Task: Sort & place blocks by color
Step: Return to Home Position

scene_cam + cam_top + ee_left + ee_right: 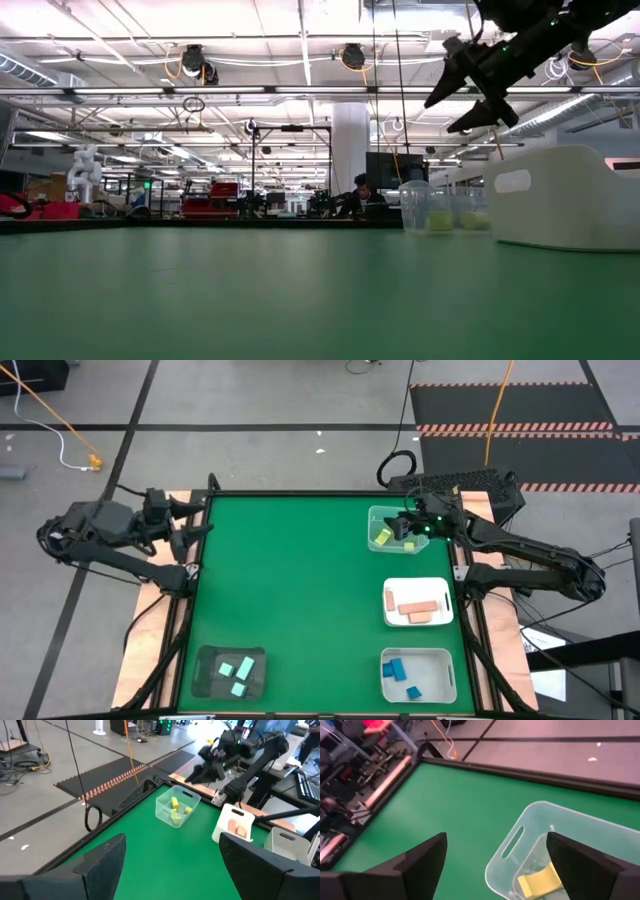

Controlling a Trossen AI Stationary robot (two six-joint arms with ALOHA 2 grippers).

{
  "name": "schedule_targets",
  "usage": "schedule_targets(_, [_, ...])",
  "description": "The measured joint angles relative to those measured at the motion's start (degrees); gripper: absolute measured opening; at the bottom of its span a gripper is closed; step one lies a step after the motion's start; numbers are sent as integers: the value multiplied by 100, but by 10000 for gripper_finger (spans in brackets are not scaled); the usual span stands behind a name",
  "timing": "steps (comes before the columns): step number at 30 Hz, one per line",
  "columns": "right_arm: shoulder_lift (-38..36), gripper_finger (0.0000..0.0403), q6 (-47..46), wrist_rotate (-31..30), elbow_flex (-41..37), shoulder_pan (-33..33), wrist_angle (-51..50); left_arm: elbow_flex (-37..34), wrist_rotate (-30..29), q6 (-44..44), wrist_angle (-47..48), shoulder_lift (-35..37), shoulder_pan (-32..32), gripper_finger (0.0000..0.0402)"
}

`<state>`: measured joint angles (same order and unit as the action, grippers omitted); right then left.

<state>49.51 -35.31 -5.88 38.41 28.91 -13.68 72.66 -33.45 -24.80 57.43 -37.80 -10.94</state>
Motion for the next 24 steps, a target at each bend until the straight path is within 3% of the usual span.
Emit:
schedule_targets(8, [-420,334,-210,-1,0,-86,232,-1506,6,-182,-609,931,-81,328])
schedule_targets(17, [-496,334,603,-1,0,-519,1435,-3673,276,339,-3081,1702,-81,320])
schedule_targets(24, [-491,334,442,-5,-376,-681,1901,-5058,786,810,-4991,1763,-79,326])
